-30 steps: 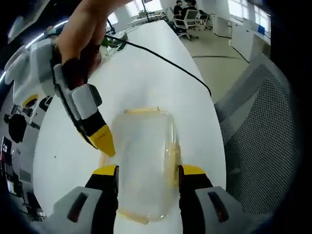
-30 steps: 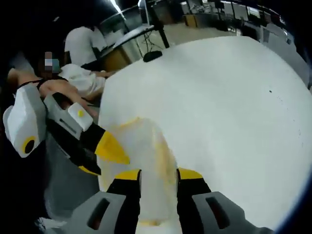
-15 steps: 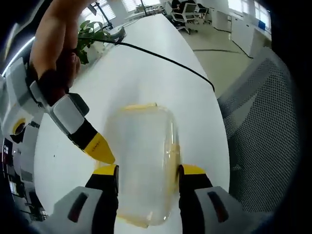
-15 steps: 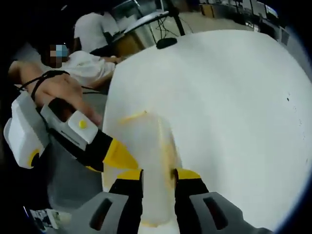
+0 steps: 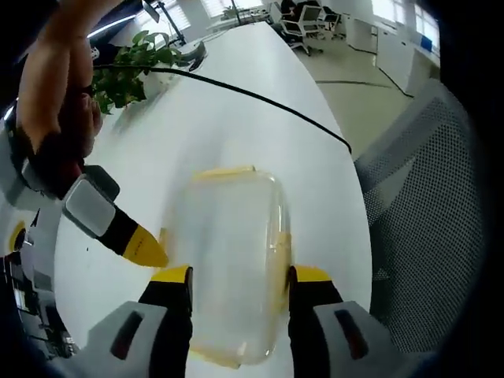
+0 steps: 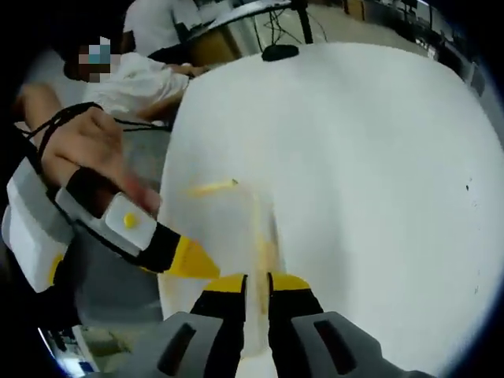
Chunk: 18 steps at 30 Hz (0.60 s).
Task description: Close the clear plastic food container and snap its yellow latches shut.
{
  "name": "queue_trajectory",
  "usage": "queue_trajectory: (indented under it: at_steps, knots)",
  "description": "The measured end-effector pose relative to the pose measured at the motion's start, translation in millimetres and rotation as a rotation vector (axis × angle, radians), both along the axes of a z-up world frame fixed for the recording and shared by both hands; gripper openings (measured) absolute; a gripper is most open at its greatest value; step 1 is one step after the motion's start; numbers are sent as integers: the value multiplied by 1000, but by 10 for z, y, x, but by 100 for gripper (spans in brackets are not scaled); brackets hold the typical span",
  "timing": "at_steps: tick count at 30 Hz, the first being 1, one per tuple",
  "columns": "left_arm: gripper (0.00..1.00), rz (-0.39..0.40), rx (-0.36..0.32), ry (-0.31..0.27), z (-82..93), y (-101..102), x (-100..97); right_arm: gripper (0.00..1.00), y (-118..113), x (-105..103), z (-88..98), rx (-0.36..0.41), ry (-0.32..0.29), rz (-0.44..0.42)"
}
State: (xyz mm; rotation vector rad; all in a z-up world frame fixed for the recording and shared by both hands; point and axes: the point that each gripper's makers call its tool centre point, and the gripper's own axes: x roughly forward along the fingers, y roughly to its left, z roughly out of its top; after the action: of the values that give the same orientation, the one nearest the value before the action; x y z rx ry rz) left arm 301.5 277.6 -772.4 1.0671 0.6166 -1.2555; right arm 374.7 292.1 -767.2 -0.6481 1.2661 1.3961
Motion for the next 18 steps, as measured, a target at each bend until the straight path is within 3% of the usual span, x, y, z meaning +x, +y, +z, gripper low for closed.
queue_trajectory:
  at_steps: [1, 2, 5, 8, 9, 10, 12, 18]
  knots:
    - [46, 4, 8, -13, -9, -2, 1, 8, -13, -5, -5, -12, 11, -4]
    - [45, -3, -1, 12, -10, -2, -21, 8, -44, -52, -3, -35, 37, -8]
    - [45, 4, 5, 5, 21, 12, 6, 8, -33, -43, -29, -49, 43, 10]
    - [44, 0, 1, 8, -9, 3, -3, 24, -62, -215, -138, -107, 120, 40]
    - [44, -11, 0, 17, -23, -11, -11, 23, -72, -165, -139, -133, 124, 47]
    - [44, -4, 7, 8, -52, -31, 19, 23, -33, -150, -113, -113, 118, 92]
    - [44, 3, 2, -1, -15, -20, 8, 22, -36, -136, -123, -125, 142, 36]
    - [44, 7, -1, 1, 3, -6, 19, 20, 17, -139, -108, -93, 182, -5]
